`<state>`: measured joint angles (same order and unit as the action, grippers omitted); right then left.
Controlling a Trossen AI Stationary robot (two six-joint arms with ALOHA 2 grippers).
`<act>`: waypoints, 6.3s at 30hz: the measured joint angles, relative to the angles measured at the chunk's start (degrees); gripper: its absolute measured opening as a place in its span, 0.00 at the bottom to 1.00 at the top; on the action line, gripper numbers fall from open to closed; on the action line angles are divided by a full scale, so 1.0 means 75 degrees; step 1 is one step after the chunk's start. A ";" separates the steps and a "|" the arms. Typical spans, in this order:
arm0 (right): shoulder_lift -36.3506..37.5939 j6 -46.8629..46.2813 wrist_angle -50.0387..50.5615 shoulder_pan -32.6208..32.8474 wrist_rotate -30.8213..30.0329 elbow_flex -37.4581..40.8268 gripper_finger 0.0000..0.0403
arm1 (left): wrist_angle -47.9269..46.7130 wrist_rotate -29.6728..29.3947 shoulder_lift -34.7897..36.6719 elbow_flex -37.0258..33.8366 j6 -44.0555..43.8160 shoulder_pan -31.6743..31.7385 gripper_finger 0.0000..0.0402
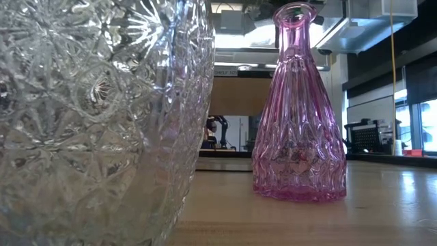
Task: Sort vases onto shelf
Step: Put the transparent vase on the shelf aligned with the other transparent vase
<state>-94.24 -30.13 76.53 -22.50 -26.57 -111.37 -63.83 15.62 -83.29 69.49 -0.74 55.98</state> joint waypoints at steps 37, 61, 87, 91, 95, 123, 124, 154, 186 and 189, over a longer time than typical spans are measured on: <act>-0.0003 0.0082 -0.0023 -0.0003 -0.0119 0.0000 0.36 | 0.0299 -0.0119 -0.0513 0.0000 0.0353 -0.0366 0.04; -0.0003 0.0487 -0.0023 -0.0120 -0.0142 0.0000 0.36 | -0.3493 -0.1546 -0.2475 0.8329 0.0962 -0.2452 0.02; -0.0003 0.0460 0.0291 -0.0204 -0.0058 0.0000 0.36 | -0.3492 -0.1130 -0.3762 0.8597 0.1361 -0.3027 0.04; -0.0003 0.0458 0.0261 -0.0204 -0.0055 0.0000 0.36 | -0.3492 -0.1132 -0.3762 0.8597 0.1213 -0.3206 0.07; -0.0003 0.0457 0.0189 -0.0204 -0.0055 0.0000 0.36 | -0.3494 -0.1118 -0.3762 0.8597 0.1066 -0.3420 0.06; -0.0003 0.0367 0.0196 -0.0204 0.0032 0.0000 0.36 | -0.3492 -0.1128 -0.3762 0.8597 0.0859 -0.4120 0.09; -0.0003 0.0367 0.0198 -0.0204 0.0032 0.0000 0.36 | -0.3492 -0.1125 -0.3762 0.8597 0.0862 -0.4120 0.09; -0.0003 0.0248 0.0198 -0.0204 0.0236 0.0000 0.36 | -0.2828 -0.1627 -0.3041 0.8728 0.0760 -0.3586 0.29; -0.0080 -0.1509 -0.6850 0.1502 0.4097 0.3331 0.36 | 0.4549 0.1570 0.1243 -0.1336 -0.2473 -0.3262 0.10; -0.0090 -0.1551 -0.6825 0.1504 0.3985 0.3334 0.36 | 0.4871 0.1478 0.1166 -0.1393 -0.2449 -0.3177 0.10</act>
<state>-94.91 -41.76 25.34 -11.22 3.32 -86.37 -27.30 26.70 -74.54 59.05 -19.11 32.15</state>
